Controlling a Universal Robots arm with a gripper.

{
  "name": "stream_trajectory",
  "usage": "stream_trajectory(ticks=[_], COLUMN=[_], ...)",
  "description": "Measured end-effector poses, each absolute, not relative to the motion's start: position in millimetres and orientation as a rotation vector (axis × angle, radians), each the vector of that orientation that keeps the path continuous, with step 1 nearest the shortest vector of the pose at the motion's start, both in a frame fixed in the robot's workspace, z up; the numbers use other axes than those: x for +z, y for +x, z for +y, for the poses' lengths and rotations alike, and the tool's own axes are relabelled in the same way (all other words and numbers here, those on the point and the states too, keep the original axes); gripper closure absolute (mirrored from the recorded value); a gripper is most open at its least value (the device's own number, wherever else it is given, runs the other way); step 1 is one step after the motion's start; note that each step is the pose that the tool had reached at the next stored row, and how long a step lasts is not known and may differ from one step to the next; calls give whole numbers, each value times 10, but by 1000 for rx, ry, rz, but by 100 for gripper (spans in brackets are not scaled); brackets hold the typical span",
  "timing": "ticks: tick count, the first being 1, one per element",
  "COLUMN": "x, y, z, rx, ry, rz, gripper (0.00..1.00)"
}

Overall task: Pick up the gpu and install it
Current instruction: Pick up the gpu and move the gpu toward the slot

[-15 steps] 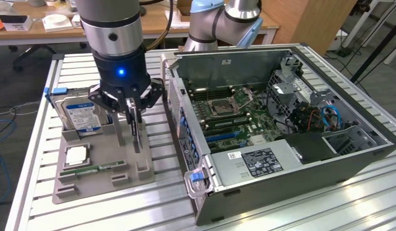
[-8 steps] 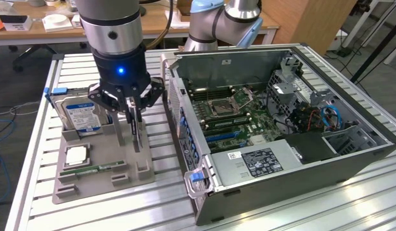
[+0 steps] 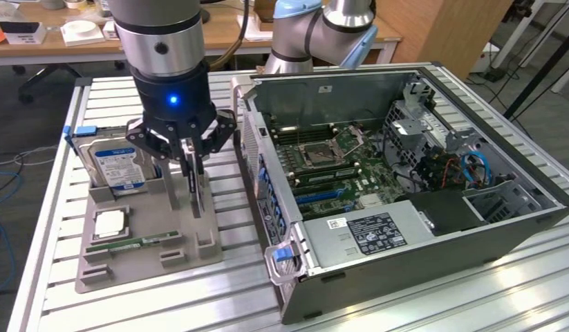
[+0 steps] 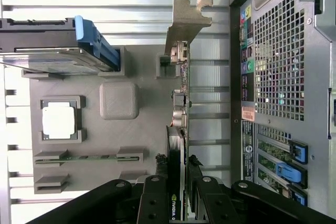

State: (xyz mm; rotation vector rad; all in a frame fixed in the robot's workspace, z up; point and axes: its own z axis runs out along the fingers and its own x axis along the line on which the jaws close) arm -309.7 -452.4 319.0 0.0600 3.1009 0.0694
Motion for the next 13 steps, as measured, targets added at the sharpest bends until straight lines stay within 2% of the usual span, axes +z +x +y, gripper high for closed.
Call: stream_trajectory(ticks=[13], x=[3214], y=[-3097], z=[-4524], rx=[69], ry=[63], rz=[3101], gripper=[74])
